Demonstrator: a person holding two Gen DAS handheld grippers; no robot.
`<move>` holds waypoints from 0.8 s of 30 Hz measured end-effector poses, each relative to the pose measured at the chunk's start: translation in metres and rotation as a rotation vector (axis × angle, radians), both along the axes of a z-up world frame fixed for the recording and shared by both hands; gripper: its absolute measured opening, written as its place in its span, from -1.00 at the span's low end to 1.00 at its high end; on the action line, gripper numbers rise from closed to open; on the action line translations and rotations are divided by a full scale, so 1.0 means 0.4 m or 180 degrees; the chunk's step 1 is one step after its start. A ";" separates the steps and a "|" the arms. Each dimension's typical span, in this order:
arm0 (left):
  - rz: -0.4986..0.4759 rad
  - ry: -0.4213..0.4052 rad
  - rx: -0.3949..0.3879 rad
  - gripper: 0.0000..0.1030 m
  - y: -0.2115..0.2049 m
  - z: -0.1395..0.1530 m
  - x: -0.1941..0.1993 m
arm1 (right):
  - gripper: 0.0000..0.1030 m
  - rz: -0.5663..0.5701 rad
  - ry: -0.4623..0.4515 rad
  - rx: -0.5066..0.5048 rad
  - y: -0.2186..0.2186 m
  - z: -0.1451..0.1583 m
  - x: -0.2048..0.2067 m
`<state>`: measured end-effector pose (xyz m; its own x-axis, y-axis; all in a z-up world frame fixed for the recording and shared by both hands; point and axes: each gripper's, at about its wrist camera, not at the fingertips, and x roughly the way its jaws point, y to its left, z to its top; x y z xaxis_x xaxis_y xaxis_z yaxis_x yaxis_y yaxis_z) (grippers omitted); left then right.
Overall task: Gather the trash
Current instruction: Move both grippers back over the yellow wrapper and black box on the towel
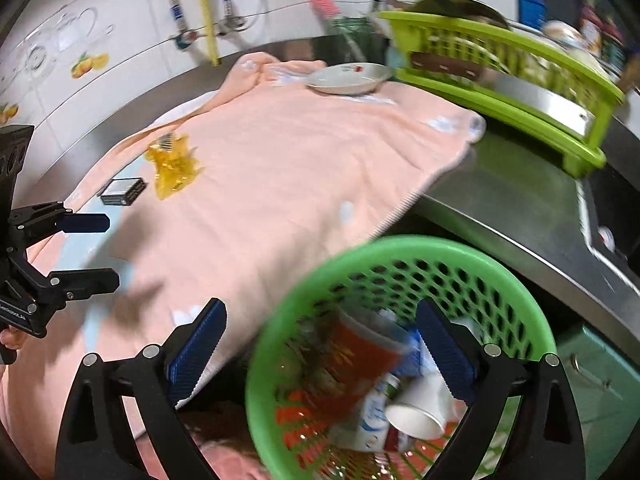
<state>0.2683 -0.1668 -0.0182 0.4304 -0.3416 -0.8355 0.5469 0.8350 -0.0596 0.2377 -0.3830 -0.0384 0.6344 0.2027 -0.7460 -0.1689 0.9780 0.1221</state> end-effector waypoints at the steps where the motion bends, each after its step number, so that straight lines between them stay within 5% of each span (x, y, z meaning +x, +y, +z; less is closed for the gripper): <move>1: 0.0048 -0.0007 0.0015 0.76 0.025 0.001 0.007 | 0.79 0.0047 -0.0009 0.0004 0.018 0.004 0.011; 24: 0.0703 -0.0037 0.0069 0.81 0.350 -0.006 0.086 | 0.79 0.0880 -0.0033 -0.0062 0.420 0.021 0.284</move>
